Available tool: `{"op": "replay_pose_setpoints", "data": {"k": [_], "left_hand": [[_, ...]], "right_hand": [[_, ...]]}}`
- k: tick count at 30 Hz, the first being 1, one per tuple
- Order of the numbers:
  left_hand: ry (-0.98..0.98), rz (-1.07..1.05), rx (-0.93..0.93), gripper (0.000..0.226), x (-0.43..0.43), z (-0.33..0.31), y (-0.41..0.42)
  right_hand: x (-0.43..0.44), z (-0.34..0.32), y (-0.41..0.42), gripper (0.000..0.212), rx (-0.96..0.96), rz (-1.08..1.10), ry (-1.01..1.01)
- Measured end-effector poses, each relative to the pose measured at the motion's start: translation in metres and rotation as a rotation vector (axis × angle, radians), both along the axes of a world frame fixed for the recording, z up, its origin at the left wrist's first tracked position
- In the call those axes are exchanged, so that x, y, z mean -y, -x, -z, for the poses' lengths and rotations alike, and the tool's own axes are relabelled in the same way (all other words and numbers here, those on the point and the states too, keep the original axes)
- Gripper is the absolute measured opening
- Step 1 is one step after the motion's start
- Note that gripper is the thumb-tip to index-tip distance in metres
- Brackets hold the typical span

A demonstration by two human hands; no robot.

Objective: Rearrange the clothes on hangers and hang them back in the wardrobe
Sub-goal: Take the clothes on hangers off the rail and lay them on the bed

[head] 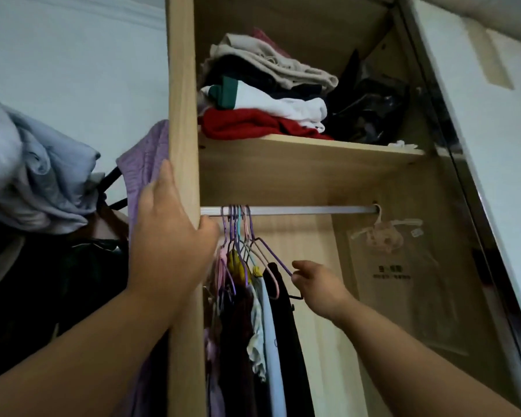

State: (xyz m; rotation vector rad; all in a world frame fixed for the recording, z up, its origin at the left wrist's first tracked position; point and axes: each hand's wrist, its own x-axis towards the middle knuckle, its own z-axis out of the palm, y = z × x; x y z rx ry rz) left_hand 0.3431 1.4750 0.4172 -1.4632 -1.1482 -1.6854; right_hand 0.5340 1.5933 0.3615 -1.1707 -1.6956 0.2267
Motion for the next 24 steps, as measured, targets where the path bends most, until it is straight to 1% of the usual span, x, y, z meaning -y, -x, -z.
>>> {"op": "replay_pose_setpoints", "data": {"k": [2,3,4,6,8,10,12,13,14,17,20,24], "left_hand": [[-0.016,-0.045,0.010,0.082,-0.004,0.000,-0.001],[-0.015,-0.063,0.011,0.082,-0.005,0.000,-0.002],[-0.014,-0.087,0.007,0.082,-0.006,0.000,-0.001],[-0.019,-0.144,0.005,0.082,-0.007,0.001,-0.001],[-0.019,-0.181,0.021,0.083,-0.007,0.001,-0.004],[-0.013,-0.196,0.025,0.084,-0.007,0.001,-0.006],[-0.017,-0.205,0.022,0.084,-0.008,0.001,-0.006],[-0.018,-0.207,0.022,0.084,-0.008,0.000,-0.005],[-0.020,-0.209,0.019,0.084,-0.008,0.000,-0.004],[-0.019,-0.210,0.014,0.084,-0.008,0.000,-0.002],[-0.013,-0.217,0.014,0.088,-0.007,0.000,-0.002],[-0.006,-0.207,0.026,0.082,-0.004,0.000,-0.006]], "right_hand": [[-0.017,0.001,-0.002,0.044,-0.186,-0.134,0.057],[-0.024,-0.001,-0.002,0.045,-0.252,-0.190,0.093],[-0.031,-0.003,-0.002,0.045,-0.277,-0.215,0.120],[-0.043,-0.010,-0.002,0.037,-0.217,-0.165,0.125],[-0.054,-0.020,-0.003,0.028,-0.154,-0.051,0.085],[-0.062,-0.029,-0.006,0.028,-0.167,0.000,0.070],[-0.066,-0.038,-0.009,0.030,-0.121,0.073,0.033],[-0.068,-0.042,-0.012,0.031,-0.093,0.115,-0.021],[-0.067,-0.045,-0.015,0.031,-0.109,0.131,-0.065],[-0.064,-0.055,-0.027,0.028,-0.180,0.100,-0.104],[-0.056,-0.058,-0.038,0.028,-0.183,0.078,-0.088],[-0.035,-0.053,-0.057,0.026,-0.214,0.057,-0.128]]}}
